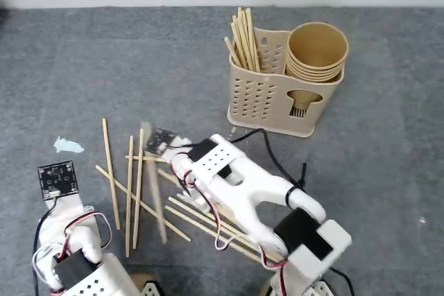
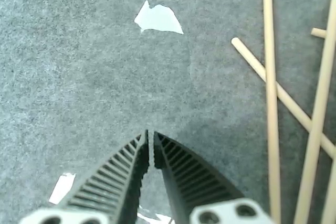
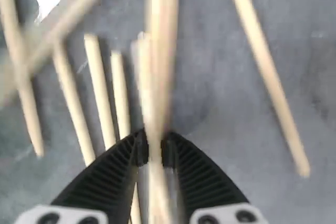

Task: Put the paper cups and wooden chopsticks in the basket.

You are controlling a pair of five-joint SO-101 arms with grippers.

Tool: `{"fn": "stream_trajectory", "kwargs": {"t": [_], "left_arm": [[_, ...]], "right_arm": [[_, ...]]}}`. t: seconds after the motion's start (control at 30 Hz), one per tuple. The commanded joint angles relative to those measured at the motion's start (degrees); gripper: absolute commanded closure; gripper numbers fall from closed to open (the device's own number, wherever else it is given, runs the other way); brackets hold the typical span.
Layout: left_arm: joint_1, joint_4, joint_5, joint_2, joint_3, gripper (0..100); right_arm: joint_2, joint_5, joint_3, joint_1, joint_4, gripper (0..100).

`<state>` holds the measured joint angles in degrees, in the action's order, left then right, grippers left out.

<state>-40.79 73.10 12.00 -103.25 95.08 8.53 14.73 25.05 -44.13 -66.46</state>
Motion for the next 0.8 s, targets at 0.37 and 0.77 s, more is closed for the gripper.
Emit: {"fn": "stream_trajectory", "kwargs": {"t": [0.37, 0.77], "left_arm": [[0.00, -1.32, -0.44, -0.88, -0.31, 98], [0.00, -1.32, -0.44, -0.88, -0.31, 98]], "right_arm": [[-18.86, 3.08, -1.41, 1.63, -8.75, 99.1], [-38.46, 5.10, -9.05, 8.92, -8.57, 99.1]]}}
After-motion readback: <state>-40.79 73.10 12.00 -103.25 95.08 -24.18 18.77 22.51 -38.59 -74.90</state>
